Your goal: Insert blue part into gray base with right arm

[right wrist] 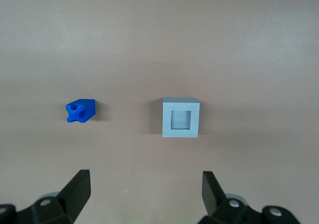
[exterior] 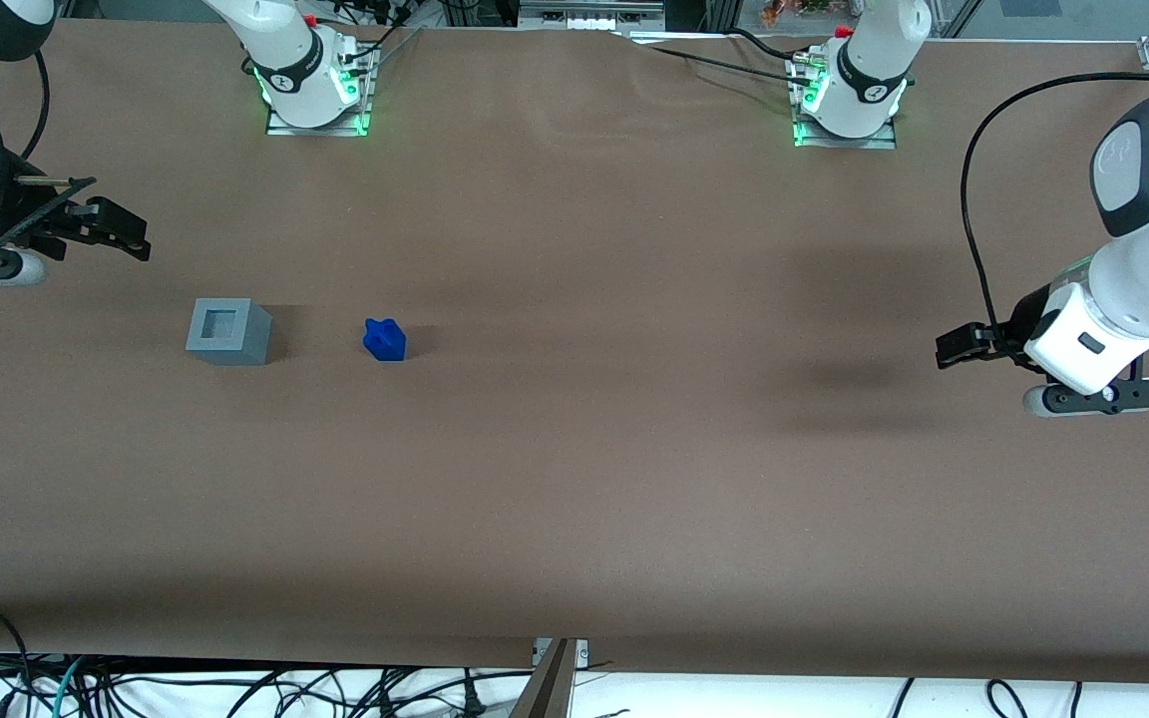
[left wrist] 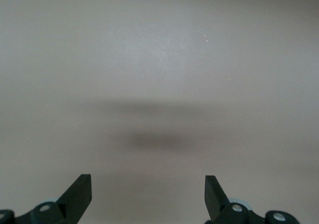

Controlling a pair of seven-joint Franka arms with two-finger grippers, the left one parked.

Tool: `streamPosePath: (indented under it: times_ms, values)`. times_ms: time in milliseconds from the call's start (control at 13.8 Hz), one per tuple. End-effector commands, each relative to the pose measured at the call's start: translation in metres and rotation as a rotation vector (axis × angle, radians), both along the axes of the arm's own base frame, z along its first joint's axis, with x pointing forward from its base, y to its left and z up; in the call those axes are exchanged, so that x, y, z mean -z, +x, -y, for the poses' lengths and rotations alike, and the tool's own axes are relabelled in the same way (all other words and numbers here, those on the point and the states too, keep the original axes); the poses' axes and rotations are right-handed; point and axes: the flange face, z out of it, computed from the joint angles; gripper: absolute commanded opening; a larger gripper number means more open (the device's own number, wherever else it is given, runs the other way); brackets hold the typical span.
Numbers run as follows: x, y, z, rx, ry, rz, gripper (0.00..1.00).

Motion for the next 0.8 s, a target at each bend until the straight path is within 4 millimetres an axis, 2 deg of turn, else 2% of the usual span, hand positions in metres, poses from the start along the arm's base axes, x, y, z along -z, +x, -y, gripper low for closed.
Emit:
streamPosePath:
  times_ms: [0,509,727]
  values:
    - [-0.006,0.000,-0.003,-0.003,0.004,-0.001,0.99]
    - [-0.006,-0.001,-0.006,-0.002,0.002,-0.003,0.99]
    - [-0.005,-0.002,-0.023,-0.035,0.003,-0.006,0.99]
